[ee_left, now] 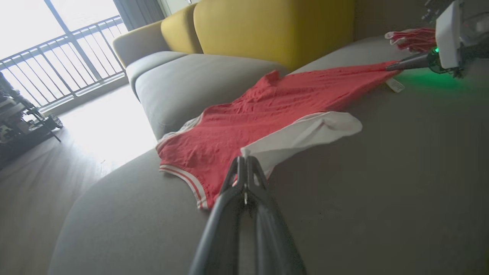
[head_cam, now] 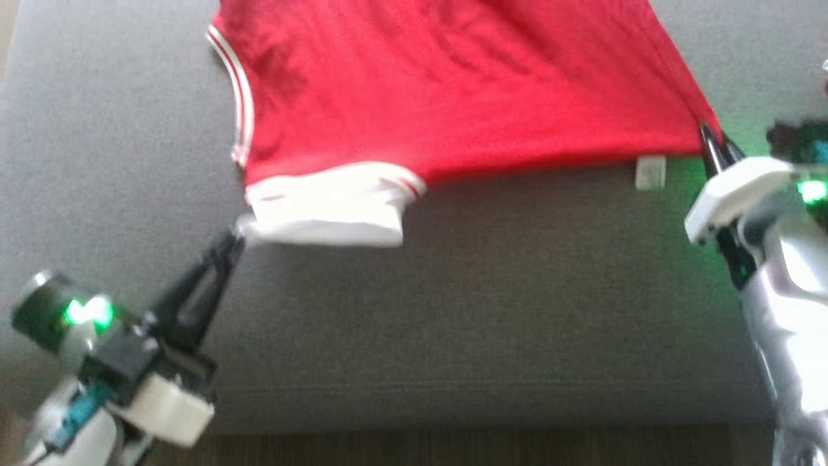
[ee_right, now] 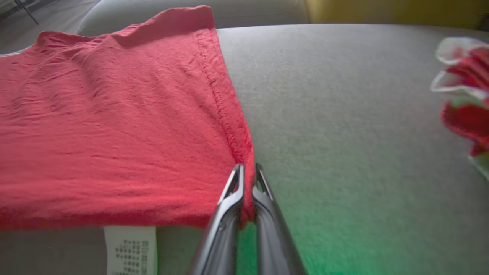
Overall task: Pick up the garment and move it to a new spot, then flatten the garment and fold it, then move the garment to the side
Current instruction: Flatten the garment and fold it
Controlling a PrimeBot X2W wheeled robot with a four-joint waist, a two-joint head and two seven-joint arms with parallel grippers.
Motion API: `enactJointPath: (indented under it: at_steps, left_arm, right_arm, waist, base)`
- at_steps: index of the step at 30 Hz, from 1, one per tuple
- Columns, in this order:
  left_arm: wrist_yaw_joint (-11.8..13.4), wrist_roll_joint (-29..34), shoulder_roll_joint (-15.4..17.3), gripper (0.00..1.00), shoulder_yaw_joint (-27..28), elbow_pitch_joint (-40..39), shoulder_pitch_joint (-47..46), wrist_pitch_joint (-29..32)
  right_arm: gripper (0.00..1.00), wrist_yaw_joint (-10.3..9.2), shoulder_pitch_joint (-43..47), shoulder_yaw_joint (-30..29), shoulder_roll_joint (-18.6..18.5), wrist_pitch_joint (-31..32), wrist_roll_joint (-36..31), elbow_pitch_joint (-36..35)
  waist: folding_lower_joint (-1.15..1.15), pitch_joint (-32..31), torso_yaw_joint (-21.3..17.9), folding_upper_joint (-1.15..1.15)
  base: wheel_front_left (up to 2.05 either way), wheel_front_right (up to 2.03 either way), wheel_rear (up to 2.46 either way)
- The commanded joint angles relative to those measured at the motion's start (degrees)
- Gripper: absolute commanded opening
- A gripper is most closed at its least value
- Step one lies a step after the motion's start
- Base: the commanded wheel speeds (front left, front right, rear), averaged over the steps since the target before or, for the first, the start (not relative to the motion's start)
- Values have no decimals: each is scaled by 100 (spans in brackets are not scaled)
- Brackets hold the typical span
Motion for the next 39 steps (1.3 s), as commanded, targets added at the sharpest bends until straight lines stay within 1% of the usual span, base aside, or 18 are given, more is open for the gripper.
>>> enactJointPath:
  at_steps: [1, 2, 3, 5, 7, 9, 11, 13, 16, 18, 20, 23, 27, 30, 33, 39]
  left_arm:
    - [11, -96, 355, 0, 131, -248, 87, 12]
    - [10, -138, 397, 0, 85, -283, 187, 12]
    - [10, -138, 397, 0, 85, -283, 187, 12]
    - [10, -202, 470, 0, 31, -375, 394, 12]
    - [9, -248, 528, 0, 45, -505, 615, 12]
    - [12, -283, 598, 0, 106, -647, 842, 12]
    - [28, -326, 659, 0, 178, -781, 1035, 12]
    - [36, -365, 704, 0, 217, -887, 1151, 12]
    - [26, -359, 800, 0, 76, -928, 1056, 26]
    - [19, -316, 818, 0, -138, -881, 807, 41]
    - [14, -339, 767, 0, -356, -775, 464, 61]
    - [11, -326, 674, 0, -642, -444, -142, 84]
    - [10, -322, 426, 0, -800, 73, -835, 61]
    - [22, -308, 166, 0, -786, 465, -1352, 29]
    - [65, -256, 35, 0, -707, 726, -1651, 18]
    - [63, -136, -214, 0, -601, 1011, -2240, 14]
  right_arm:
    - [0, -3, 387, 130, -81, -62, 194, -410]
    - [0, -3, 587, 142, -98, -63, 285, -574]
    - [0, -3, 587, 142, -98, -63, 285, -574]
    - [0, -3, 1044, 164, -151, -32, 443, -961]
    - [0, -3, 1557, 152, -209, 117, 587, -1467]
    - [0, -3, 2107, 107, -296, 391, 720, -2129]
    - [0, -3, 2643, 32, -367, 767, 791, -2964]
    - [0, -3, 3100, -47, -349, 1258, 779, -3931]
    - [0, -3, 3516, -103, -241, 2054, 481, -5336]
    - [0, -3, 3584, -49, -89, 2542, 353, -5978]
    - [0, -3, 3520, 56, 7, 2920, 218, -6365]
    - [0, -3, 3306, 122, 94, 3269, 53, -6504]
    - [0, -3, 2989, 14, 114, 3524, -80, -6251]
    - [0, -3, 2701, -299, 88, 3573, -226, -5954]
    - [0, -3, 2493, -507, 97, 3588, -318, -5804]
    - [0, -3, 1950, -680, 135, 3599, -463, -5397]
  waist:
    - [1, -136, 2, 0]
    - [1, -174, 1, 0]
    - [1, -174, 1, 0]
    - [1, -246, 0, 0]
    - [1, -308, 8, 0]
    - [1, -339, 19, 0]
    - [1, -356, 20, 0]
    - [1, -363, 8, 0]
    - [1, -340, -9, 0]
    - [1, -301, -6, 0]
    - [1, -242, 14, 0]
    - [1, -159, 85, 0]
    - [1, -52, 187, 0]
    - [1, 28, 276, 0]
    - [1, 79, 294, 0]
    - [1, 238, 258, 0]
  base:
    - [0, 0, 0]
    - [0, 0, 0]
    - [0, 0, 0]
    - [0, 0, 0]
    - [0, 0, 0]
    - [0, 0, 0]
    - [0, 0, 0]
    - [0, 0, 0]
    - [0, 0, 0]
    - [0, 0, 0]
    - [0, 0, 0]
    - [0, 0, 0]
    - [0, 0, 0]
    - [0, 0, 0]
    - [0, 0, 0]
    - [0, 0, 0]
